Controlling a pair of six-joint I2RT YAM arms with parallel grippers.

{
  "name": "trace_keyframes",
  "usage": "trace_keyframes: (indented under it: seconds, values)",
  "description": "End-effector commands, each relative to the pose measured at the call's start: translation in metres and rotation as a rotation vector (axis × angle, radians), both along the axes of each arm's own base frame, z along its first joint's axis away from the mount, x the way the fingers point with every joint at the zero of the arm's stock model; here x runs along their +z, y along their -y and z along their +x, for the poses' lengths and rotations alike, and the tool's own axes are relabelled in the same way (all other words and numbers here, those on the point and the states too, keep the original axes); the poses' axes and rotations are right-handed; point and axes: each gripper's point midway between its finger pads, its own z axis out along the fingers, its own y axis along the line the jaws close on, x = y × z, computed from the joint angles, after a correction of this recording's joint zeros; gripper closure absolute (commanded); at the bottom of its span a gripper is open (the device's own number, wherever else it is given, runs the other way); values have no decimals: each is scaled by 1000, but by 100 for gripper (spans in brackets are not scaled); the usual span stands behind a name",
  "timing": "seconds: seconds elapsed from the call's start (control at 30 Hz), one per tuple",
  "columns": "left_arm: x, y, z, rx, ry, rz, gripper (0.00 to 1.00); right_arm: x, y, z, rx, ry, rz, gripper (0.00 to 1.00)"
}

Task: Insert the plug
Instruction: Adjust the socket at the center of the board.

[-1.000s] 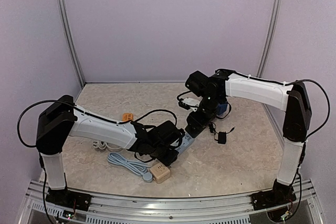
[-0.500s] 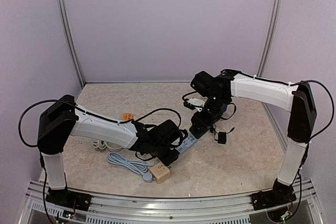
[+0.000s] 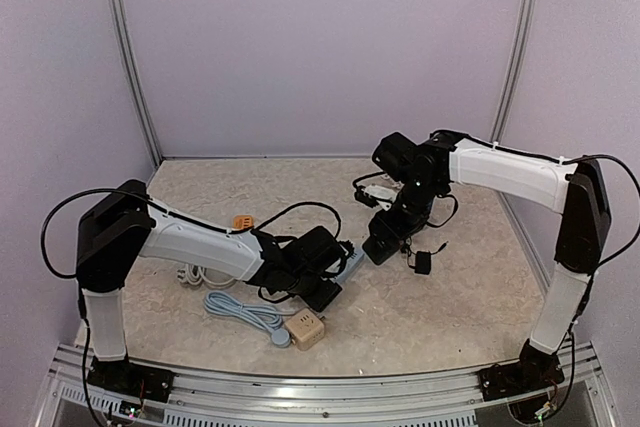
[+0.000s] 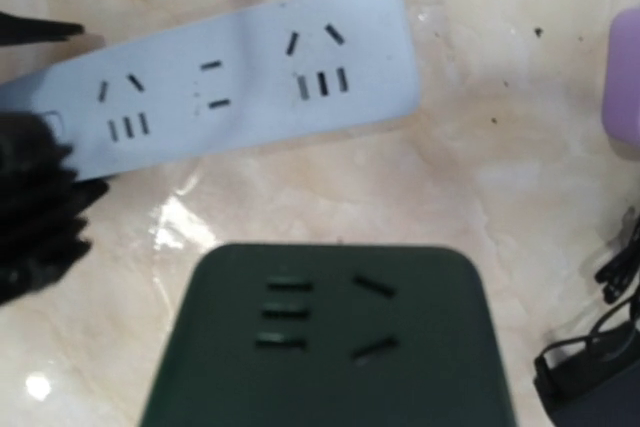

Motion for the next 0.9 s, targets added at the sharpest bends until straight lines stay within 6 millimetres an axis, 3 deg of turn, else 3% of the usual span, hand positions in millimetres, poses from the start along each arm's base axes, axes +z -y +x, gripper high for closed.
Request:
trace_keyframes:
  seconds: [0.0, 0.2, 0.3, 0.57, 0.63, 0.67, 0.73, 0.77, 0.87]
  values:
    - [2, -21, 8, 86, -13, -7, 37, 13, -9, -3, 20, -3, 87, 100]
    - [20, -25, 13, 334, -139, -139, 39, 22, -5, 8, -36, 27, 126, 100]
    - [26, -27, 23, 498, -151, -126, 46, 24, -1, 13, -63, 40, 123, 100]
    - [28, -54, 73, 796, -32, 15, 47, 33, 5, 14, -95, 73, 126, 100]
    - [29, -56, 81, 789, -24, 27, 41, 35, 8, 12, -100, 82, 123, 100]
    - [36, -60, 86, 779, 8, 34, 33, 37, 10, 11, -103, 89, 122, 100]
    - [64, -65, 93, 713, 112, 48, 6, 41, 15, 8, -110, 96, 119, 100]
    - [76, -65, 94, 644, 150, 61, 1, 44, 17, 6, -113, 102, 120, 100]
    - [107, -62, 98, 409, 263, 107, 1, 56, 25, 4, -124, 133, 124, 100]
